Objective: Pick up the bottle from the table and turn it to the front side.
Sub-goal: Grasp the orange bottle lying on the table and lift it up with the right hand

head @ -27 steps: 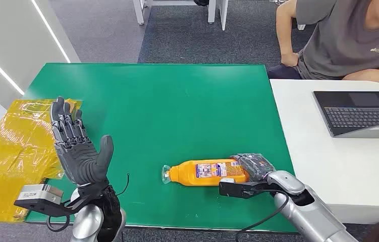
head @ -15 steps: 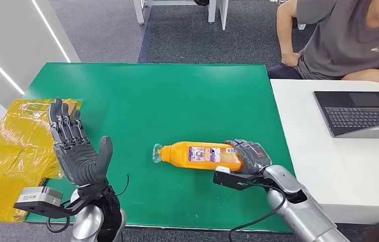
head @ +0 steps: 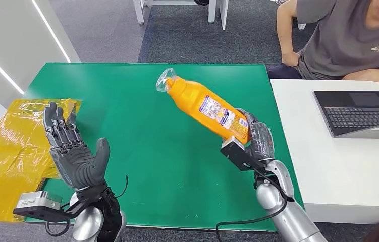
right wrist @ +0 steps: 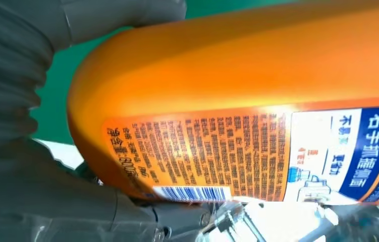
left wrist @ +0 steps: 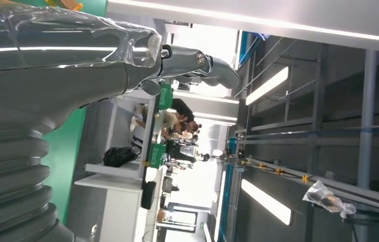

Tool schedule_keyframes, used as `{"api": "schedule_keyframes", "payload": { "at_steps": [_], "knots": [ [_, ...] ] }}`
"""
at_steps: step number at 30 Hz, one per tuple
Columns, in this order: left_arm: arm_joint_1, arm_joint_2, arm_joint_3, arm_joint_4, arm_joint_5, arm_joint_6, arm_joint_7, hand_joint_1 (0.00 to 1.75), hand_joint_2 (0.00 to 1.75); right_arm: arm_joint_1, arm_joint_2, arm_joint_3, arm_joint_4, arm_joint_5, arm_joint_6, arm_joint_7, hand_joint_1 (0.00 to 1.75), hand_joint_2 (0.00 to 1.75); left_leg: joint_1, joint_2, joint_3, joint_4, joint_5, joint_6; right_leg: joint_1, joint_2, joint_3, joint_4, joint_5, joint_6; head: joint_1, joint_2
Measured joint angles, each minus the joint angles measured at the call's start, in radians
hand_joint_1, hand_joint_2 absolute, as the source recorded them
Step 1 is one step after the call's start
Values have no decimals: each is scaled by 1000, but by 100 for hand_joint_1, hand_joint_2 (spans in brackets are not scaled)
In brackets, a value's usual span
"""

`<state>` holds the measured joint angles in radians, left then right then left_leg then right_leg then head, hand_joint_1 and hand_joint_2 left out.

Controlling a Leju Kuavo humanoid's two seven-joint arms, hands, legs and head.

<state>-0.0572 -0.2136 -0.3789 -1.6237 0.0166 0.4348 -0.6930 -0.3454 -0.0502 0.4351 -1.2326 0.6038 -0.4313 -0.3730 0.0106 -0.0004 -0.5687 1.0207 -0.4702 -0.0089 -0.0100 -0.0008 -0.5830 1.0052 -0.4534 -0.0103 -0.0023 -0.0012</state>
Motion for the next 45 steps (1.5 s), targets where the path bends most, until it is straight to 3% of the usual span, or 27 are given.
{"api": "schedule_keyframes", "payload": {
  "at_steps": [9, 13, 17, 20, 33, 45],
  "knots": [
    [-17, 0, -2, 19, 22, -46, 37, 0, 175, 46, 66, -17, -44, -139, -110, -144, 175, 175, 0, 0, 0, 0, 0, 0, 0, 0, -1, 0, 0, 0, 0, 0],
    [-46, 0, -11, 53, 76, -158, 96, 0, 175, 50, 81, -13, -49, -164, -116, -182, 175, 175, 0, 0, -1, 0, 0, 0, 0, 0, -1, 0, 0, 0, 0, 0],
    [-75, 0, -24, 95, 232, -369, 161, 0, 175, 44, 89, 3, -45, -173, -114, -201, 175, 175, 0, 0, -1, 0, 0, 0, 0, 0, -1, 0, 0, 0, 0, 0],
    [-101, 0, -27, 143, 279, -439, 182, 0, 175, 34, 96, 16, -36, -172, -110, -211, 175, 175, 0, 0, -1, 0, 0, 0, 0, 0, -1, 0, 0, 0, 0, 0],
    [-172, -10, -29, 270, 286, -488, 196, 0, 175, 4, 104, 97, 23, -129, -8, -200, 175, 175, 0, 0, -1, 0, 0, 0, 0, 0, -1, 0, 0, 0, 0, 0],
    [-185, -14, -26, 324, 279, -482, 178, 0, 175, -6, 105, 134, 111, -43, 149, -90, 175, 175, 0, 0, -2, 0, 0, 0, 0, 0, -1, 0, 0, 0, 0, 0]
  ]
}}
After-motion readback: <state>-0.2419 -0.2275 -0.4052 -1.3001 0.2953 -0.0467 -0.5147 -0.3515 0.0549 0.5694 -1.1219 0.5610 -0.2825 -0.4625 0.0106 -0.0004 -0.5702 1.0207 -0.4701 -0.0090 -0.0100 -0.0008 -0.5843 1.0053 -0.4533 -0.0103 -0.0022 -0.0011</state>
